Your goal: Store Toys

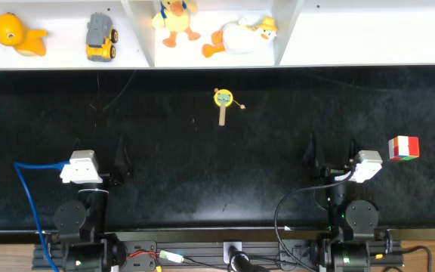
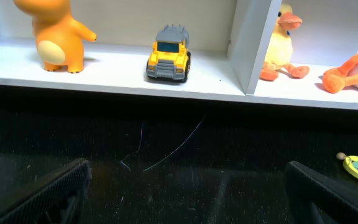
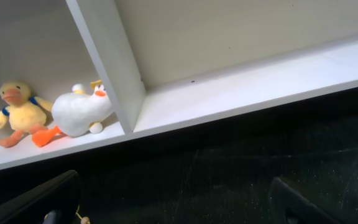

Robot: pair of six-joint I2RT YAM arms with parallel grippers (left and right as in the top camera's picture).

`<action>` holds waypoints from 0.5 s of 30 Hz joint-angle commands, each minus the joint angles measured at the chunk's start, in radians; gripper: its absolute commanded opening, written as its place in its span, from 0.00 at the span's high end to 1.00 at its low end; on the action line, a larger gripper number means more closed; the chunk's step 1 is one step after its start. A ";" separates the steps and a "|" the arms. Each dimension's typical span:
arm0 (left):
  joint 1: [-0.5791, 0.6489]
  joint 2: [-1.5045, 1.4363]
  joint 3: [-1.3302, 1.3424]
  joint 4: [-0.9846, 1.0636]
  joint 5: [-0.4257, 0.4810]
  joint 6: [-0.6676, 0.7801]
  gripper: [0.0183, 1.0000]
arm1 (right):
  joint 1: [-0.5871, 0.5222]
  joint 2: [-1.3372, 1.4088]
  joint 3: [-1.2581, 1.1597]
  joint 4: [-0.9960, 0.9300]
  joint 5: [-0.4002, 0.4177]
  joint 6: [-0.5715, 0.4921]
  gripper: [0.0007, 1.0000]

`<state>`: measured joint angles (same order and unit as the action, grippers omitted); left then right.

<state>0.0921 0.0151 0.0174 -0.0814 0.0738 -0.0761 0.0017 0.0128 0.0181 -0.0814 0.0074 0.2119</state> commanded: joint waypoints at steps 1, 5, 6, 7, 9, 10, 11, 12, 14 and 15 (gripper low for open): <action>0.004 -0.012 -0.009 0.005 -0.006 -0.011 0.00 | 0.006 -0.008 -0.013 0.007 0.005 -0.002 0.00; 0.004 -0.012 -0.009 0.006 -0.006 -0.011 0.00 | 0.006 -0.008 -0.013 0.005 -0.025 0.109 0.01; 0.004 -0.012 -0.009 0.005 -0.006 -0.011 0.00 | 0.006 -0.007 -0.013 0.005 -0.036 0.151 0.01; 0.004 -0.012 -0.009 0.005 -0.006 -0.011 0.00 | 0.006 -0.007 -0.013 0.006 -0.063 0.183 0.00; 0.004 -0.012 -0.009 0.006 -0.006 -0.011 0.00 | 0.006 -0.006 -0.013 0.020 -0.136 0.188 0.01; 0.004 -0.012 -0.009 0.005 -0.006 -0.011 0.00 | 0.006 -0.006 -0.007 0.010 -0.180 0.185 0.00; 0.004 -0.012 -0.009 0.006 -0.006 -0.011 0.00 | 0.006 -0.005 0.000 0.001 -0.217 0.185 0.00; 0.004 -0.012 -0.009 0.006 -0.006 -0.011 0.00 | 0.006 -0.002 0.014 -0.010 -0.265 0.185 0.00; 0.004 -0.012 -0.009 0.005 -0.006 -0.011 0.00 | 0.006 0.010 0.057 -0.043 -0.340 0.187 0.00; 0.004 -0.012 -0.009 0.005 -0.006 -0.011 0.00 | 0.006 0.020 0.084 -0.068 -0.359 0.192 0.00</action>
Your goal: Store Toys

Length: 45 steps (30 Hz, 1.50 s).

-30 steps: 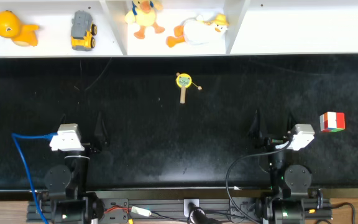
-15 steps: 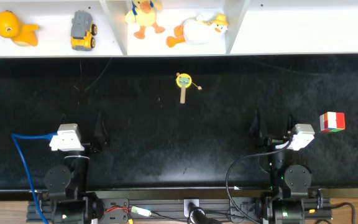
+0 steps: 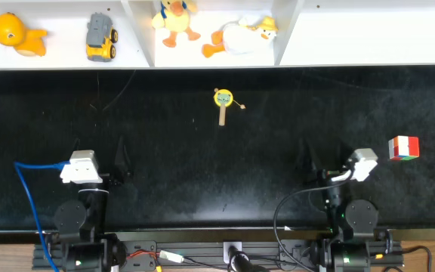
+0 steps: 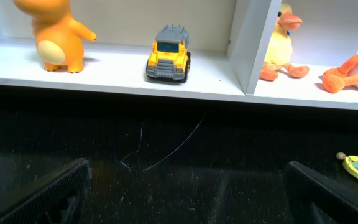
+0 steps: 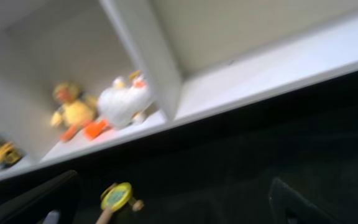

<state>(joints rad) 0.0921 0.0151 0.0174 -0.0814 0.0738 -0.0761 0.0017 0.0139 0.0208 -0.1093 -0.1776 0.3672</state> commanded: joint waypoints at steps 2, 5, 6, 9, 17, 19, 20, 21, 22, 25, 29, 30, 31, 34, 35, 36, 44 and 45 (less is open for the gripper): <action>0.004 -0.012 -0.009 0.006 -0.006 -0.011 0.00 | 0.006 0.053 0.153 -0.117 -0.178 0.040 0.00; 0.004 -0.012 -0.009 0.005 -0.006 -0.011 0.00 | 0.006 0.139 0.267 -0.197 -0.197 0.003 0.00; 0.004 -0.012 -0.009 0.005 -0.006 -0.011 0.00 | 0.006 0.180 0.311 -0.220 -0.207 -0.006 0.00; 0.004 -0.012 -0.009 0.005 -0.006 -0.011 0.00 | 0.006 0.307 0.428 -0.275 -0.246 -0.029 0.00; 0.004 -0.012 -0.009 0.005 -0.006 -0.011 0.00 | 0.087 0.740 0.825 -0.530 -0.295 -0.131 0.00; 0.004 -0.012 -0.009 0.005 -0.006 -0.011 0.00 | 0.144 0.821 0.905 -0.580 -0.262 -0.140 0.00; 0.004 -0.012 -0.009 0.005 -0.006 -0.011 0.00 | 0.175 0.858 0.941 -0.603 -0.237 -0.140 0.00; 0.004 -0.012 -0.009 0.005 -0.006 -0.011 0.00 | 0.215 0.895 0.978 -0.625 -0.206 -0.140 0.00; 0.004 -0.012 -0.009 0.005 -0.006 -0.011 0.00 | 0.251 0.928 1.007 -0.640 -0.179 -0.140 0.00; 0.004 -0.012 -0.009 0.005 -0.006 -0.011 0.00 | 0.377 1.025 1.081 -0.663 -0.086 -0.139 0.00; 0.004 -0.012 -0.009 0.005 -0.006 -0.011 0.00 | 0.519 1.134 1.128 -0.674 0.032 -0.093 0.00; 0.004 -0.012 -0.009 0.005 -0.006 -0.011 0.00 | 0.546 1.159 1.131 -0.674 0.051 -0.071 0.00; 0.004 -0.012 -0.009 0.006 -0.006 -0.011 0.00 | 0.572 1.189 1.133 -0.673 0.068 -0.046 0.00; 0.004 -0.012 -0.009 0.005 -0.006 -0.011 0.00 | 0.616 1.277 1.136 -0.677 0.103 0.041 0.00; 0.004 -0.012 -0.009 0.005 -0.006 -0.011 0.00 | 0.622 1.306 1.137 -0.681 0.106 0.066 0.00; 0.004 -0.012 -0.009 0.005 -0.006 -0.011 0.00 | 0.626 1.342 1.141 -0.690 0.106 0.096 0.00; 0.004 -0.012 -0.009 0.005 -0.006 -0.011 0.00 | 0.628 1.557 1.270 -0.837 0.087 0.134 0.00; 0.004 -0.012 -0.009 0.005 -0.006 -0.011 0.00 | 0.628 1.560 1.270 -0.827 0.079 0.134 0.00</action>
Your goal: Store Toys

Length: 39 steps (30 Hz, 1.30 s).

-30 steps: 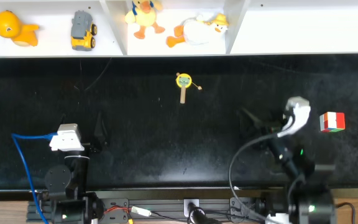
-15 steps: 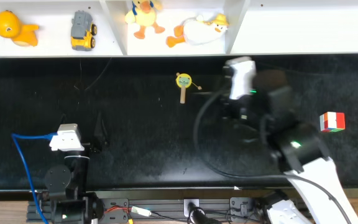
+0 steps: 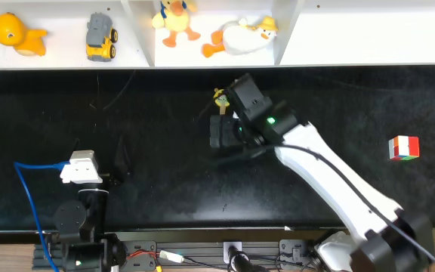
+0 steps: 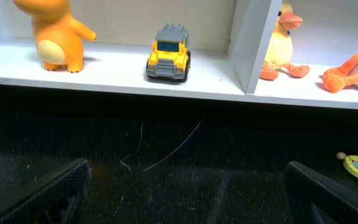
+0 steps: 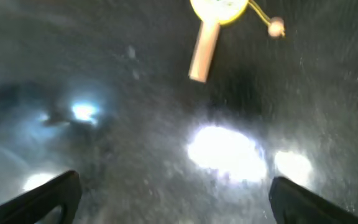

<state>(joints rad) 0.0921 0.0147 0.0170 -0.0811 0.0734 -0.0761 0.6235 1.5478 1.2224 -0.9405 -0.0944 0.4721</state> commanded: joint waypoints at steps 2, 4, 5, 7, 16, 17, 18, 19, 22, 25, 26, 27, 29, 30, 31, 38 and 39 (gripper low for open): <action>0.004 -0.012 -0.009 0.005 -0.006 -0.011 0.00 | 0.006 0.027 0.069 0.016 -0.017 0.034 0.01; 0.004 -0.012 -0.009 0.005 -0.006 -0.011 0.00 | 0.006 0.027 0.069 0.031 -0.018 0.069 0.00; 0.004 -0.012 -0.009 0.005 -0.006 -0.011 0.00 | 0.006 0.027 0.069 0.035 -0.018 0.087 0.00; 0.004 -0.012 -0.009 0.005 -0.006 -0.011 0.00 | 0.006 0.028 0.069 0.053 -0.018 0.089 0.00; 0.004 -0.012 -0.009 0.005 -0.006 -0.011 0.00 | 0.006 0.039 0.069 0.093 0.070 0.063 0.01; 0.004 -0.012 -0.009 0.005 -0.006 -0.011 0.00 | 0.006 0.043 0.070 0.093 0.093 0.058 0.01; 0.004 -0.012 -0.009 0.005 -0.006 -0.011 0.00 | 0.006 0.050 0.070 0.096 0.108 0.049 0.01; 0.004 -0.012 -0.009 0.005 -0.006 -0.011 0.00 | 0.006 0.058 0.070 0.098 0.119 0.042 0.01; 0.004 -0.012 -0.009 0.005 -0.006 -0.011 0.00 | 0.006 0.093 0.077 0.099 0.145 0.018 0.00; 0.004 -0.012 -0.009 0.005 -0.006 -0.011 0.00 | 0.006 0.149 0.100 0.098 0.148 0.004 0.00; 0.004 -0.012 -0.009 0.005 -0.006 -0.011 0.00 | 0.006 0.161 0.106 0.096 0.149 0.002 0.00; 0.004 -0.012 -0.009 0.005 -0.006 -0.011 0.00 | 0.006 0.194 0.122 0.084 0.162 0.002 0.00; 0.004 -0.012 -0.009 0.005 -0.006 -0.011 0.00 | 0.006 0.226 0.134 0.077 0.172 0.002 0.00; 0.004 -0.012 -0.009 0.005 -0.005 -0.011 0.00 | 0.006 0.243 0.136 0.076 0.172 -0.002 0.00; 0.004 -0.012 -0.009 0.005 -0.006 -0.011 0.00 | 0.006 0.254 0.137 0.075 0.172 -0.002 0.00; 0.004 -0.012 -0.009 0.005 -0.005 -0.011 0.00 | 0.006 0.346 0.137 0.079 0.160 -0.001 0.06; 0.004 -0.012 -0.009 0.005 -0.005 -0.011 0.00 | 0.006 0.357 0.137 0.081 0.158 -0.001 0.06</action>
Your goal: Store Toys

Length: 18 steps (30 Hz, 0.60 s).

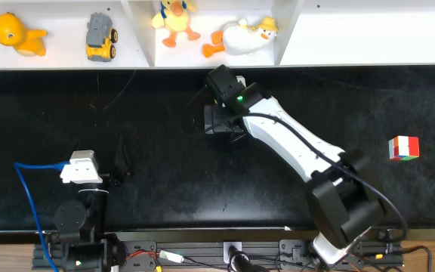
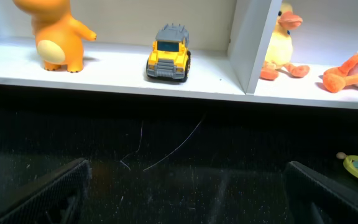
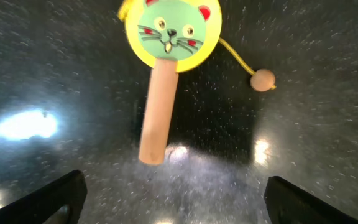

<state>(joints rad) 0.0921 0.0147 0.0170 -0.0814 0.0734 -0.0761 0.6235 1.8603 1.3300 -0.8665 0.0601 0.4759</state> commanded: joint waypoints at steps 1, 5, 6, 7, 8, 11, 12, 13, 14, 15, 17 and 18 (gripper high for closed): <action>0.004 -0.012 -0.009 0.005 -0.006 -0.011 0.00 | 0.006 0.052 0.029 0.008 0.000 -0.005 0.07; 0.004 -0.012 -0.009 0.005 -0.006 -0.011 0.00 | 0.006 0.085 0.029 0.014 -0.016 -0.005 0.09; 0.004 -0.012 -0.009 0.005 -0.006 -0.011 0.00 | 0.006 0.094 0.029 0.014 -0.018 -0.005 0.10; 0.004 -0.012 -0.009 0.005 -0.006 -0.011 0.00 | 0.006 0.101 0.029 0.014 -0.019 -0.005 0.11; 0.004 -0.012 -0.009 0.005 -0.006 -0.011 0.00 | 0.006 0.111 0.029 0.014 -0.025 -0.005 0.12; 0.004 -0.012 -0.009 0.005 -0.006 -0.011 0.00 | 0.006 0.138 0.029 0.014 -0.045 -0.005 0.19; 0.004 -0.012 -0.009 0.005 -0.006 -0.011 0.00 | 0.006 0.144 0.029 0.014 -0.048 -0.005 0.21; 0.004 -0.012 -0.009 0.005 -0.006 -0.011 0.00 | 0.006 0.151 0.029 0.014 -0.050 -0.005 0.24; 0.004 -0.012 -0.009 0.005 -0.006 -0.011 0.00 | 0.006 0.157 0.029 0.014 -0.053 -0.005 0.27; 0.004 -0.012 -0.009 0.005 -0.006 -0.011 0.00 | 0.006 0.161 0.029 0.015 -0.056 -0.005 0.29; 0.004 -0.012 -0.009 0.005 -0.006 -0.011 0.00 | 0.006 0.168 0.029 0.016 -0.071 0.000 0.40; 0.004 -0.012 -0.009 0.005 -0.006 -0.011 0.00 | 0.006 0.168 0.029 0.017 -0.071 0.000 0.44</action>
<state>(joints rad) 0.0921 0.0147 0.0170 -0.0814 0.0738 -0.0761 0.6235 1.9701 1.3632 -0.8532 0.0437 0.4721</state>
